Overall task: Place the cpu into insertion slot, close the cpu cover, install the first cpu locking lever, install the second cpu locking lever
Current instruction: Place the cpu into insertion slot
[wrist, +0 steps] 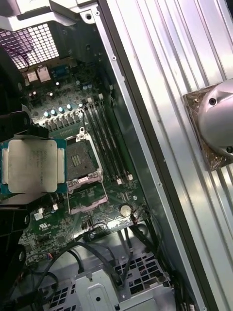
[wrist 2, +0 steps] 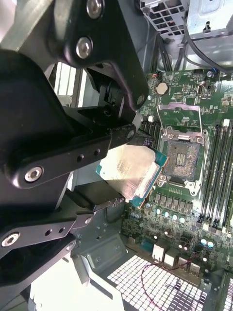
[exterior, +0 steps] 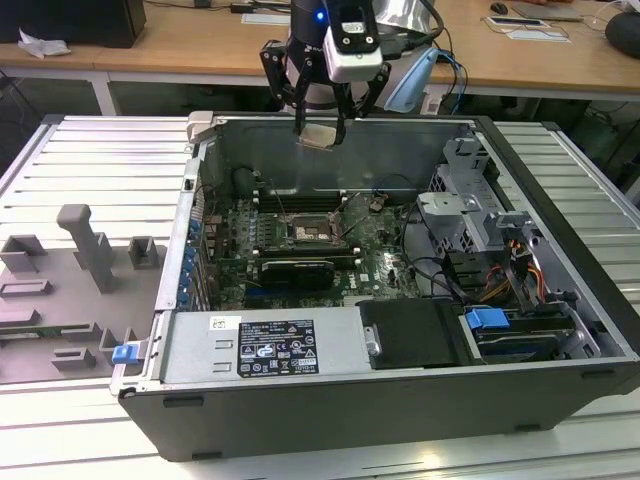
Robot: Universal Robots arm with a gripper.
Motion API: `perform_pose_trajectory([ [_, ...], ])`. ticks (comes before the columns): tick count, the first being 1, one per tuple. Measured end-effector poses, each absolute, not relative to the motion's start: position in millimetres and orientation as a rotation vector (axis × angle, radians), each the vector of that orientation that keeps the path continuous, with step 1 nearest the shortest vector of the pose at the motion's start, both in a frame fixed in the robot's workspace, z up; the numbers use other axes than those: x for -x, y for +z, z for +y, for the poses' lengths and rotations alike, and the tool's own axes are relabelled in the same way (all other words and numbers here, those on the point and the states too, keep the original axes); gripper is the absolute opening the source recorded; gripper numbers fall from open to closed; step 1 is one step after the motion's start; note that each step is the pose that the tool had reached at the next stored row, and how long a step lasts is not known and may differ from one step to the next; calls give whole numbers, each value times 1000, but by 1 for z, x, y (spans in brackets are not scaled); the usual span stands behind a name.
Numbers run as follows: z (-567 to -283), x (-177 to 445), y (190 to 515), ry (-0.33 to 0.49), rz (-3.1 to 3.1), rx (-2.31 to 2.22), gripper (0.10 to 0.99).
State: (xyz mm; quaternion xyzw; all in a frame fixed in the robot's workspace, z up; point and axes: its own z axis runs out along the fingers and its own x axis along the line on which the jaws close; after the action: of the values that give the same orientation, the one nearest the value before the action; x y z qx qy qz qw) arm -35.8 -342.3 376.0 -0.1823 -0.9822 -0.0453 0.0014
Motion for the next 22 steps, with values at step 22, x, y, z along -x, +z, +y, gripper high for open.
perform_pose_trajectory([
  [22, -343, 36, 367, -139, -2985, 996, 533],
])
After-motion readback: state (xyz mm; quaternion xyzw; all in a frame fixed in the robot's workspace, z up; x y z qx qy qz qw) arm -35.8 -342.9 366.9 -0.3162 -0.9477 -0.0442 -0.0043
